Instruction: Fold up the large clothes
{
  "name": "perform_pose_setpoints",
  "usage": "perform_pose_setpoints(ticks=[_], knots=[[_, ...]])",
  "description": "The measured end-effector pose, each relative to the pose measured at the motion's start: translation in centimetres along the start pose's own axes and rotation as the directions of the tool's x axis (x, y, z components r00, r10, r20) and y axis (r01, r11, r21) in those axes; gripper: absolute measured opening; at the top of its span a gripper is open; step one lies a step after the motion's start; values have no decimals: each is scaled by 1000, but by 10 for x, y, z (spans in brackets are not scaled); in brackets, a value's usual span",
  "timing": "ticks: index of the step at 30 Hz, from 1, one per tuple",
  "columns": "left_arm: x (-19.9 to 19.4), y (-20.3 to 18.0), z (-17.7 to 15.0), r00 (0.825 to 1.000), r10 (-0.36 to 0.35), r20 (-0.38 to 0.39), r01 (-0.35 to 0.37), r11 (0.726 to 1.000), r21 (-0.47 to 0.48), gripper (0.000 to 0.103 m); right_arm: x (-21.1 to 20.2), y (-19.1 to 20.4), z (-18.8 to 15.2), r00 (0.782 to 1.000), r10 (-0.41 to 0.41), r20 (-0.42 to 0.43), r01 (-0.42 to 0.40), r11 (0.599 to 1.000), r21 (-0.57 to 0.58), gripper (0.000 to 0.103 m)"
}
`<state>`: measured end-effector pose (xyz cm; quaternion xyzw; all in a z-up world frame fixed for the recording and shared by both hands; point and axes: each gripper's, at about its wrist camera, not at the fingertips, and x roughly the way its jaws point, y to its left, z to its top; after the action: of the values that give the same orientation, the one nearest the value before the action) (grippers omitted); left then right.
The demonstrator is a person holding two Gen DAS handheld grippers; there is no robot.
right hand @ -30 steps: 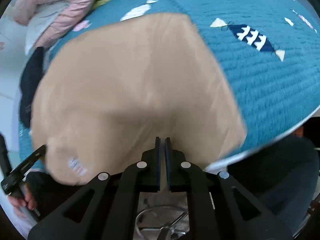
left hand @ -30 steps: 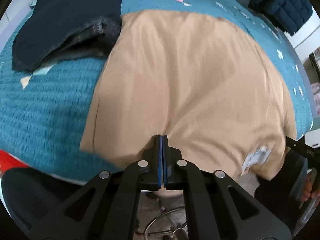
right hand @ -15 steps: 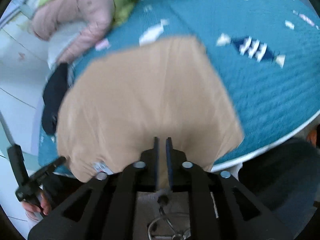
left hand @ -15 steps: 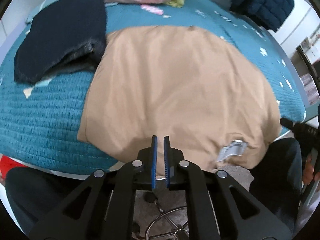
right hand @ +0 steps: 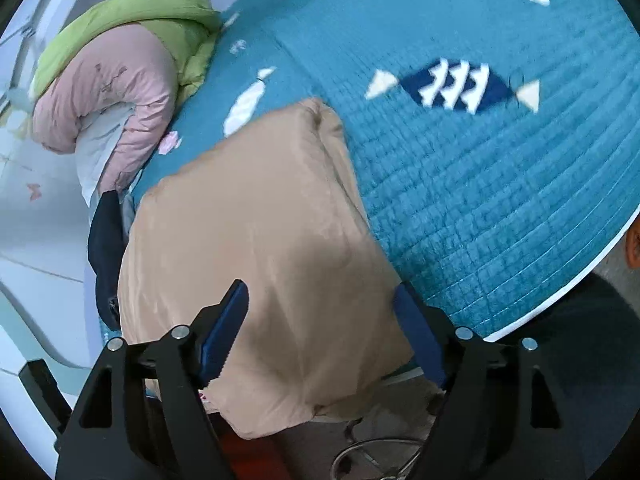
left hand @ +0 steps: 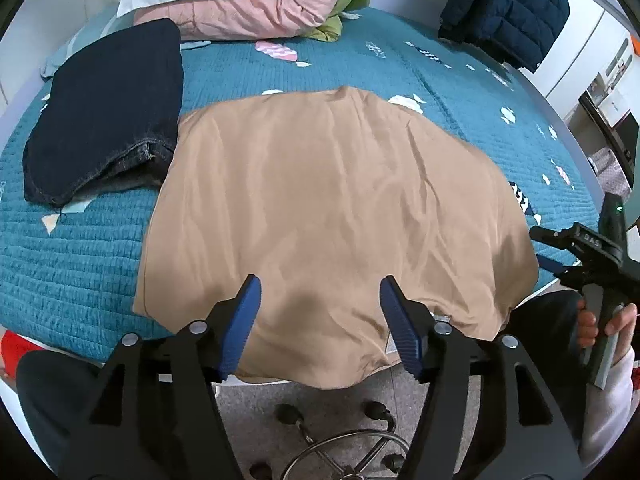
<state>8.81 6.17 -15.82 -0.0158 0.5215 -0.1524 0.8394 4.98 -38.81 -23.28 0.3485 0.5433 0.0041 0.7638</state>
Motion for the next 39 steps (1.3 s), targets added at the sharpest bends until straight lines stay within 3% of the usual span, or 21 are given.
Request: perform_pose_setpoints(ticks=[4,7,10,11,12,13,14,15,16,19,22,24,25,26,29,30,31,32,33,36,39], knots=[[4,-3,0,1000,7,-12,-7,1000,-4,66,23,-24,0,990,107,-91,-96,989,112,81],[9,-4,0,1000,9,-19,-9,1000,-7,69,41,-31,-4,941,280,-190,-246,952,181,83],[14,-6,0,1000,8,-30,-8,1000,-9,70,45,-32,-2,923,327,-201,-287,936,204,84],[15,-6,0,999,7,-32,-8,1000,-8,70,46,-31,-2,903,379,-205,-336,917,215,84],[16,-7,-1,999,7,-34,-8,1000,-6,70,49,-30,-2,867,451,-211,-401,884,241,84],[17,-7,-1,999,6,-37,-6,1000,-4,70,51,-29,-2,851,480,-212,-425,868,258,84],[18,-7,-2,999,5,-40,-5,1000,-3,70,53,-30,0,860,465,-209,-409,874,263,84],[20,-8,-2,999,7,-46,-7,1000,-3,70,55,-30,2,893,400,-206,-346,904,251,82],[21,-8,-2,999,7,-50,-7,1000,-4,70,57,-30,4,901,383,-202,-330,910,251,81],[22,-9,-4,999,-1,-53,1,1000,-1,70,56,-26,7,897,411,-161,-362,894,264,83],[27,-8,-4,998,2,-66,-3,1000,-13,72,63,-26,15,850,507,-144,-448,839,308,83],[30,-8,-4,997,-11,-75,10,1000,-23,72,67,-30,24,793,603,-91,-538,762,361,83],[30,-8,-4,997,-19,-74,17,1000,-25,72,68,-33,28,777,627,-65,-562,736,377,83],[30,-9,-4,997,-20,-70,19,1000,-22,72,69,-38,34,776,631,-25,-572,719,394,83],[30,-14,0,998,-18,-60,18,1000,-11,72,76,-36,42,801,598,-39,-544,753,369,79],[30,-16,2,998,-22,-58,21,1000,-12,72,74,-31,41,818,573,-54,-526,782,335,64],[30,-17,5,998,-29,-55,28,1000,-14,72,70,-21,39,854,515,-78,-480,837,262,52],[31,-19,9,998,-34,-50,33,999,-16,72,67,-12,37,876,476,-80,-453,868,206,36],[32,-21,12,998,-36,-47,35,999,-16,72,62,-7,36,890,450,-70,-435,885,165,32],[36,-30,31,998,-49,-37,49,999,-3,54,44,10,31,924,381,-33,-381,924,19,28],[42,-39,53,998,-57,-35,57,998,6,37,37,16,25,937,350,-18,-350,936,-35,28]])
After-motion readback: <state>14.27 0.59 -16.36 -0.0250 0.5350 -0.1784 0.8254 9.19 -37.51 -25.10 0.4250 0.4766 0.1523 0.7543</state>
